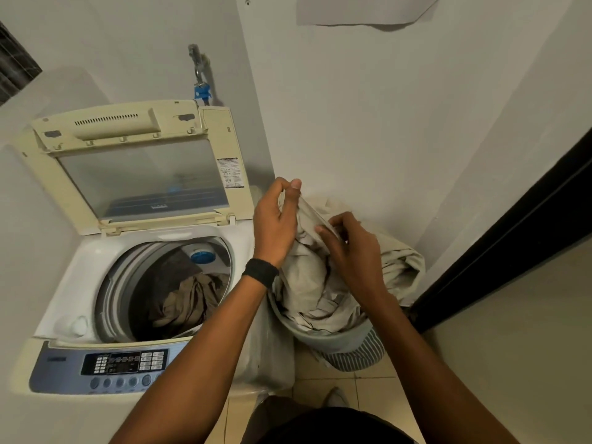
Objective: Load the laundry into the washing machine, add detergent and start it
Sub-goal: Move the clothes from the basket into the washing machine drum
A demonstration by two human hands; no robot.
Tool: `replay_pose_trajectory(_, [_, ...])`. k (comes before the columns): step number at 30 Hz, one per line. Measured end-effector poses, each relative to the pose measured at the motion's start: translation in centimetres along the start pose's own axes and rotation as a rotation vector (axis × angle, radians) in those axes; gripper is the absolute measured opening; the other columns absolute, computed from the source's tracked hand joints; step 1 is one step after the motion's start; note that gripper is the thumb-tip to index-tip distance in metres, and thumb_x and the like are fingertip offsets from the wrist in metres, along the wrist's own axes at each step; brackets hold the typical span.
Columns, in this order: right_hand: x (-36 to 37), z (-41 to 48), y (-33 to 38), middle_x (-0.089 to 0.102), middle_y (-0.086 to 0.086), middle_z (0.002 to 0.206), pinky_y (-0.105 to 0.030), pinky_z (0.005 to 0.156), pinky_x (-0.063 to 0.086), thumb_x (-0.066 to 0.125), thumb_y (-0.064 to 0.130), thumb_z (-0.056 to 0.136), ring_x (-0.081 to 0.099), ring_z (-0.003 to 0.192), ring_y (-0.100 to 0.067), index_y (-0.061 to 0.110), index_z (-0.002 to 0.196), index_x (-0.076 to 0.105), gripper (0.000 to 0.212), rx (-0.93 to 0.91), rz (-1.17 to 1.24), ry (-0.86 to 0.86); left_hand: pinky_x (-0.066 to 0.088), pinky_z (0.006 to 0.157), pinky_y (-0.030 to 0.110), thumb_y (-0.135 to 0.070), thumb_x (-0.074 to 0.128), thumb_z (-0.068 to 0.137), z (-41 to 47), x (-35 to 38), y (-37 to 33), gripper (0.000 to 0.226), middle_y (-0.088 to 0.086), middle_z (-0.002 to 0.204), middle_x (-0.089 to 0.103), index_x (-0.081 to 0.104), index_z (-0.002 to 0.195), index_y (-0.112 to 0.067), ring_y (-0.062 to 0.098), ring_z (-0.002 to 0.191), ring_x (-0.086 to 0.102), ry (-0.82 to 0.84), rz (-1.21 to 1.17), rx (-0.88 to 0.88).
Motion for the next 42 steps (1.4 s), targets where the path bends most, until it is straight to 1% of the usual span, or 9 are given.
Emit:
replay_pose_trajectory(3, [-0.1, -0.7, -2.7, 0.065, 0.004, 0.102, -0.026, 0.073, 0.043, 0.061, 0.024, 0.1, 0.06, 0.092, -0.016, 0.019, 0.111, 0.059, 0.012, 0.015, -0.113, -0.032, 0.036, 0.066, 0.022, -0.029, 0.047, 0.11, 1.1, -1.2, 0.3, 0.037, -0.005, 0.071, 0.043, 0.053, 0.083, -0.005, 0.002, 0.067, 0.041, -0.086, -0.059, -0.042])
replay_pose_trajectory(6, [-1.4, -0.9, -4.5, 0.063, 0.008, 0.085, -0.032, 0.064, 0.046, 0.056, 0.021, 0.103, 0.056, 0.071, -0.006, 0.02, 0.103, 0.057, 0.001, 0.2, 0.117, -0.049, 0.035, 0.067, 0.025, -0.028, 0.046, 0.11, 1.7, -2.0, 0.6, 0.033, -0.01, 0.07, 0.038, 0.047, 0.08, -0.014, 0.004, 0.068, 0.038, -0.112, -0.094, -0.051])
replay_pose_trajectory(9, [-2.9, 0.3, -2.1, 0.052, 0.005, 0.071, -0.024, 0.059, 0.039, 0.059, 0.02, 0.104, 0.045, 0.062, -0.005, 0.011, 0.09, 0.057, 0.016, 0.154, 0.245, -0.067, 0.039, 0.074, 0.02, -0.027, 0.046, 0.11, 1.3, -1.3, 0.6, 0.03, -0.005, 0.077, 0.045, 0.049, 0.086, -0.009, 0.004, 0.074, 0.044, -0.082, -0.124, -0.066])
replay_pose_trajectory(15, [-1.6, 3.4, 4.0, 0.062, 0.012, 0.073, -0.017, 0.065, 0.042, 0.064, 0.014, 0.099, 0.058, 0.07, -0.005, 0.019, 0.084, 0.064, 0.016, -0.044, 0.216, 0.086, 0.051, 0.084, 0.024, -0.037, 0.059, 0.1, -0.5, 2.8, -0.5, 0.032, 0.007, 0.096, 0.068, 0.062, 0.102, -0.006, 0.014, 0.092, 0.065, 0.308, -0.157, -0.021])
replay_pose_trajectory(19, [-0.9, 2.8, 3.6, 0.06, 0.014, 0.072, -0.019, 0.062, 0.042, 0.061, 0.023, 0.103, 0.056, 0.067, -0.004, 0.023, 0.087, 0.061, 0.016, -0.036, 0.243, 0.148, 0.045, 0.066, 0.034, -0.042, 0.059, 0.101, -0.4, 2.5, -0.6, 0.045, 0.011, 0.073, 0.057, 0.055, 0.082, -0.002, 0.014, 0.068, 0.053, 0.228, -0.079, -0.007])
replay_pose_trajectory(27, [-0.3, -0.2, -0.5, 0.06, 0.014, 0.079, -0.031, 0.059, 0.05, 0.059, 0.049, 0.1, 0.06, 0.068, -0.005, 0.028, 0.099, 0.053, 0.022, 0.019, 0.028, 0.088, 0.034, 0.063, 0.024, -0.025, 0.056, 0.106, 1.2, -0.5, -0.8, 0.039, -0.006, 0.067, 0.04, 0.046, 0.073, -0.008, 0.005, 0.064, 0.038, -0.016, -0.075, -0.017])
replay_pose_trajectory(33, [-3.2, 1.6, -1.4, 0.055, -0.004, 0.115, -0.049, 0.077, 0.053, 0.057, 0.015, 0.102, 0.057, 0.1, -0.025, 0.016, 0.119, 0.058, 0.017, -0.07, -0.222, -0.155, 0.039, 0.069, 0.023, -0.025, 0.055, 0.107, 1.8, -1.5, -0.8, 0.04, 0.02, 0.076, 0.052, 0.054, 0.086, 0.01, 0.009, 0.074, 0.047, -0.101, -0.139, 0.014])
replay_pose_trajectory(38, [-6.4, 4.5, 4.5, 0.06, 0.005, 0.105, -0.023, 0.068, 0.048, 0.051, 0.014, 0.105, 0.058, 0.087, -0.006, 0.014, 0.114, 0.057, 0.011, -0.041, 0.186, -0.275, 0.041, 0.069, 0.025, -0.025, 0.054, 0.107, 1.9, -1.2, -1.5, 0.036, 0.023, 0.081, 0.055, 0.055, 0.089, 0.006, 0.01, 0.074, 0.049, -0.144, -0.088, 0.056])
replay_pose_trajectory(42, [-5.3, 7.2, 8.2, 0.06, 0.016, 0.086, -0.018, 0.072, 0.044, 0.058, 0.012, 0.1, 0.057, 0.077, 0.0, 0.014, 0.103, 0.061, 0.005, -0.093, 0.341, -0.11, 0.047, 0.081, 0.026, -0.026, 0.049, 0.109, 2.4, -0.9, -1.8, 0.027, -0.009, 0.084, 0.065, 0.06, 0.092, -0.008, 0.004, 0.084, 0.06, -0.165, -0.15, -0.001])
Point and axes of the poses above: each hand's wrist, its own z-axis towards the middle knuckle, its own x-axis out of the palm, y = z × x, the point moved 5 cm from there along z, towards the middle knuckle
